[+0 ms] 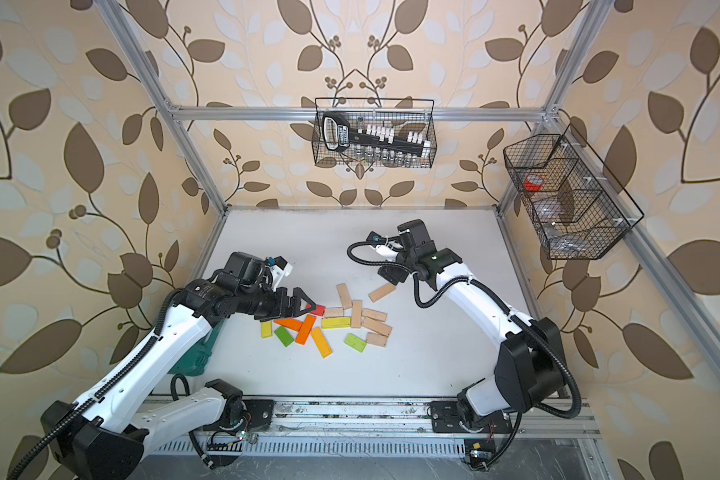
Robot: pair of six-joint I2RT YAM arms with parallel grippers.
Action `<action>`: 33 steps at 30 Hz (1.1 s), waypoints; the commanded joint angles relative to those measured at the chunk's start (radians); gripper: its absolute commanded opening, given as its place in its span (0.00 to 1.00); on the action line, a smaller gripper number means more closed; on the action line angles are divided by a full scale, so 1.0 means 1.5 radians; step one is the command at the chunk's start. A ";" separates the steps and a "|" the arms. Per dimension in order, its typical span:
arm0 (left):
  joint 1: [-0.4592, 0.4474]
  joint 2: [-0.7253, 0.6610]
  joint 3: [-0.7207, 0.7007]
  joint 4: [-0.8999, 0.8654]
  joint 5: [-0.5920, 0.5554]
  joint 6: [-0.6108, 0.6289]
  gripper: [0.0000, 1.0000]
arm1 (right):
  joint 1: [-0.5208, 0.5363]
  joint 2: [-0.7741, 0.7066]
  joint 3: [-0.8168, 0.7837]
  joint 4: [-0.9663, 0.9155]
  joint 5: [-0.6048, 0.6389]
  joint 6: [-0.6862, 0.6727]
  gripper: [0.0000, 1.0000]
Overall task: Assemble a giraffe with building blocks
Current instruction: Place the building block at the center of the board, then pick up the building block from the center of the board.
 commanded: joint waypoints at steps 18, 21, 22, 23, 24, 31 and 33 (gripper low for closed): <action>-0.055 -0.010 -0.098 0.132 -0.006 0.024 0.98 | -0.004 0.191 -0.009 -0.019 -0.072 -0.156 0.76; -0.055 -0.018 -0.115 0.160 -0.005 0.028 0.99 | -0.005 0.210 0.002 -0.016 -0.078 -0.161 0.76; -0.055 -0.016 -0.117 0.166 -0.001 0.030 0.99 | -0.006 0.216 0.005 -0.016 -0.079 -0.162 0.76; -0.055 -0.012 -0.119 0.171 0.003 0.030 0.99 | -0.006 0.221 0.007 -0.015 -0.079 -0.163 0.76; -0.055 -0.008 -0.120 0.176 0.006 0.030 0.99 | -0.007 0.226 0.010 -0.014 -0.080 -0.165 0.76; -0.055 0.011 -0.120 0.192 0.009 0.036 0.99 | -0.009 0.259 0.033 -0.009 -0.075 -0.172 0.82; -0.055 0.015 -0.116 0.189 0.005 0.038 0.99 | -0.011 0.268 0.036 -0.010 -0.076 -0.172 0.82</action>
